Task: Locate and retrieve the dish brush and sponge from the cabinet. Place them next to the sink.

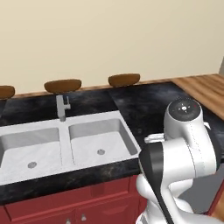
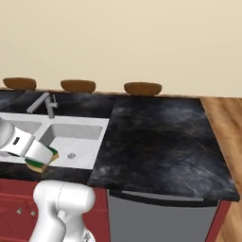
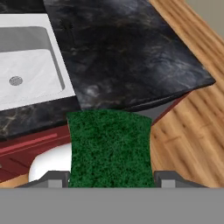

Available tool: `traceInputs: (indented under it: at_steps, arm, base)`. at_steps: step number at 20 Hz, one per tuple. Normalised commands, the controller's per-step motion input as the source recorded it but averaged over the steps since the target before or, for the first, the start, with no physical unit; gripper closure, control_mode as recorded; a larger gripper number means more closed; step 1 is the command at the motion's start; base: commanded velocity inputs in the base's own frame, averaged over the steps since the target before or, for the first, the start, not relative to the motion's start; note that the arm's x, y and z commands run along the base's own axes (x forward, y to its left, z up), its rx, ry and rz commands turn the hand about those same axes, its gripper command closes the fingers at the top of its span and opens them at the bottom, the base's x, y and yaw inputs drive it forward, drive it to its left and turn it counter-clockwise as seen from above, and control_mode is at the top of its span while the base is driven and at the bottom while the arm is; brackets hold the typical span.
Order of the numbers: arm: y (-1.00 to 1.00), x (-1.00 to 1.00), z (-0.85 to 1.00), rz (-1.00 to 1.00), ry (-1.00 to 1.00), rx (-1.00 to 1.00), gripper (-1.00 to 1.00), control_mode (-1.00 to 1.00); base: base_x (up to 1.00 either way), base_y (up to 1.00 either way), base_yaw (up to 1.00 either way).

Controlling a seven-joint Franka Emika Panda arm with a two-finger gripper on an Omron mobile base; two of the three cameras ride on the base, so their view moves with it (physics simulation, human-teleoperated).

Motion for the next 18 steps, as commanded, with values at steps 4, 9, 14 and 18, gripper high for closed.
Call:
traceInputs:
  at_steps: [4, 9, 14, 18]
  arm:
    - [0.00, 0.00, 0.00, 0.00, 0.00, 0.00, 1.00, 1.00]
    - [0.00, 0.00, 0.00, 0.00, 0.00, 0.00, 1.00, 1.00]
    - [0.00, 0.00, 0.00, 0.00, 0.00, 0.00, 1.00, 1.00]
    - [0.00, 0.00, 0.00, 0.00, 0.00, 0.00, 1.00, 1.00]
  base:
    - [0.58, -0.36, 0.14]
    - [0.33, -0.31, 0.08]
    - [0.04, -0.01, 0.00]
    - [0.00, 0.00, 0.00]
